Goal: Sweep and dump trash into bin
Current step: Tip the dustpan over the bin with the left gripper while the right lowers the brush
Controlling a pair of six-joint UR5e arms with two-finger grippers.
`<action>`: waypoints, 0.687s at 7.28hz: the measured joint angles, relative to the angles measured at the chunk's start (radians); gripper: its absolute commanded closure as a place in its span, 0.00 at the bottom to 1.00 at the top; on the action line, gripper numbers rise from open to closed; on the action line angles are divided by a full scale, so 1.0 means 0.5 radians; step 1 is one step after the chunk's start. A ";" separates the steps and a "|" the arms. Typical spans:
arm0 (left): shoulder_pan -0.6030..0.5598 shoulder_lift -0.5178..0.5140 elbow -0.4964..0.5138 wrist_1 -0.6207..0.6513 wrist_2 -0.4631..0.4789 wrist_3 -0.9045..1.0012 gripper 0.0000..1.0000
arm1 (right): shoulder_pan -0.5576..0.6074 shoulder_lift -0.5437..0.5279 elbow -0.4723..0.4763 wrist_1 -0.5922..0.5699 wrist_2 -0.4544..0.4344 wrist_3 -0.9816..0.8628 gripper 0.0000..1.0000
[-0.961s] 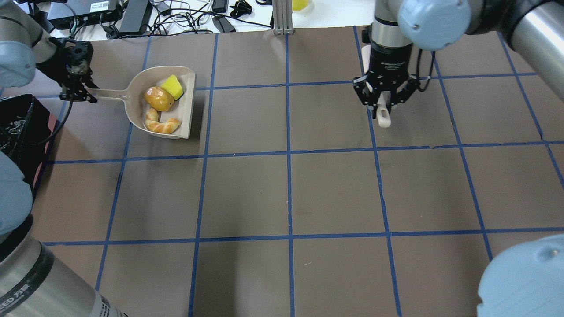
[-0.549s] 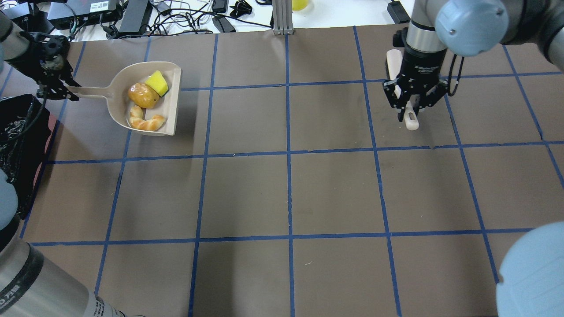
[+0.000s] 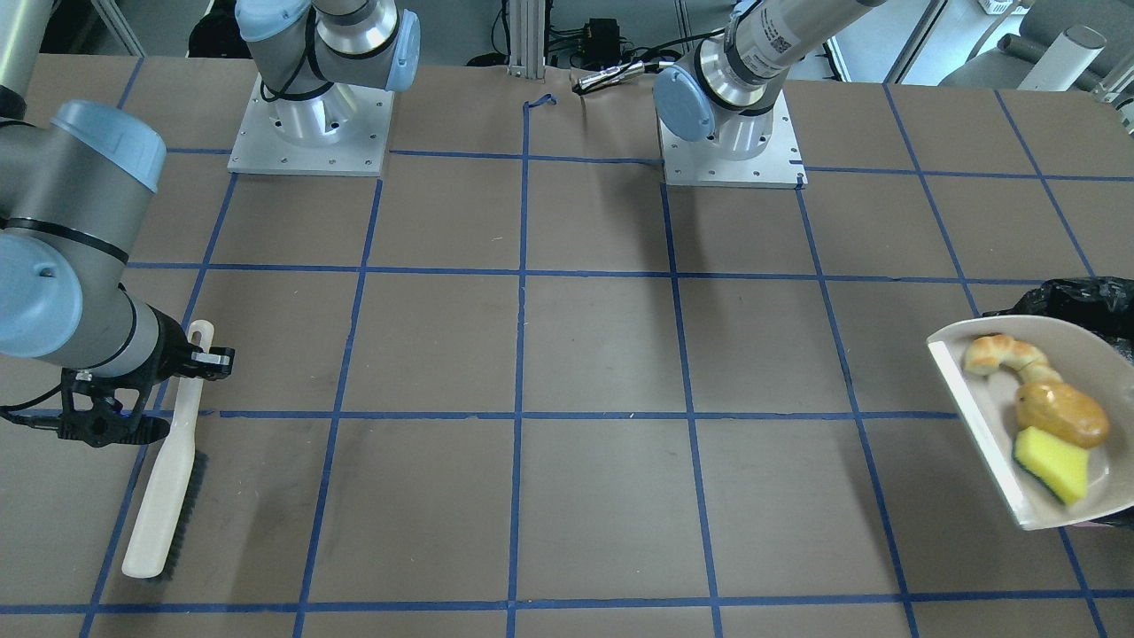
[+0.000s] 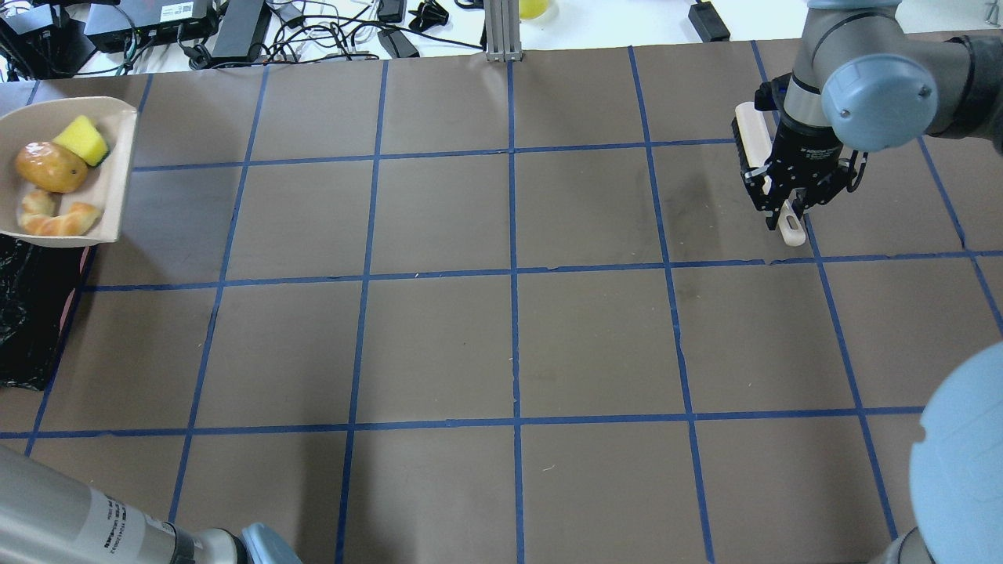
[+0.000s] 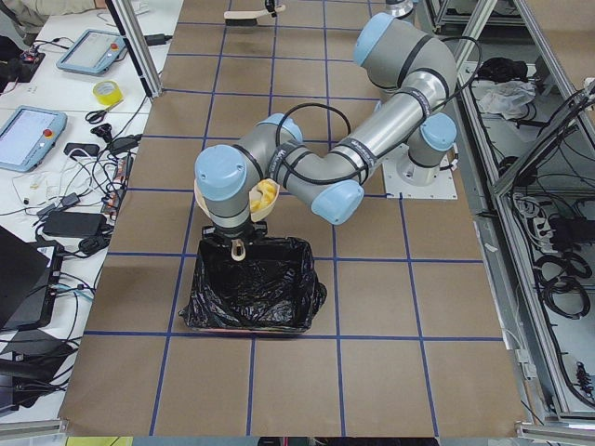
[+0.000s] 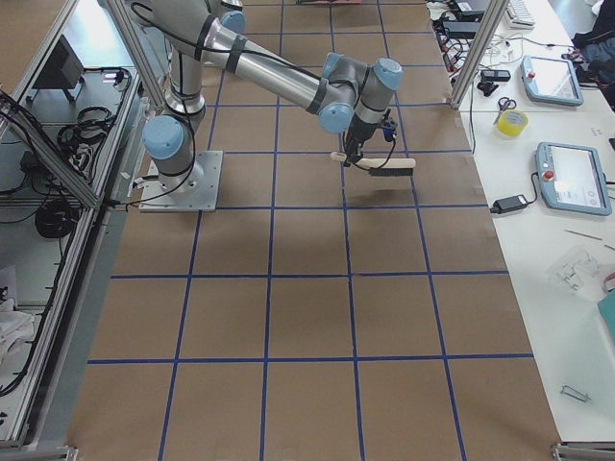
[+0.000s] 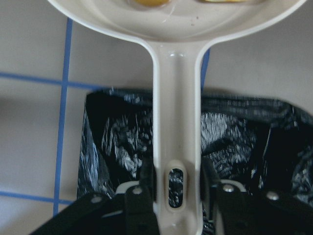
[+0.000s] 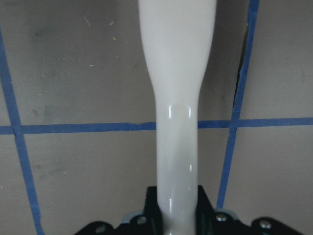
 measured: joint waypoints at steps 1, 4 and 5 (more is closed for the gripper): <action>0.059 -0.019 0.045 0.064 0.058 0.103 1.00 | -0.055 0.004 0.013 -0.014 -0.010 -0.068 1.00; 0.105 -0.130 0.244 0.273 0.229 0.458 1.00 | -0.163 0.045 0.069 -0.085 -0.020 -0.147 1.00; 0.100 -0.161 0.283 0.407 0.262 0.607 1.00 | -0.180 0.062 0.101 -0.133 -0.023 -0.150 1.00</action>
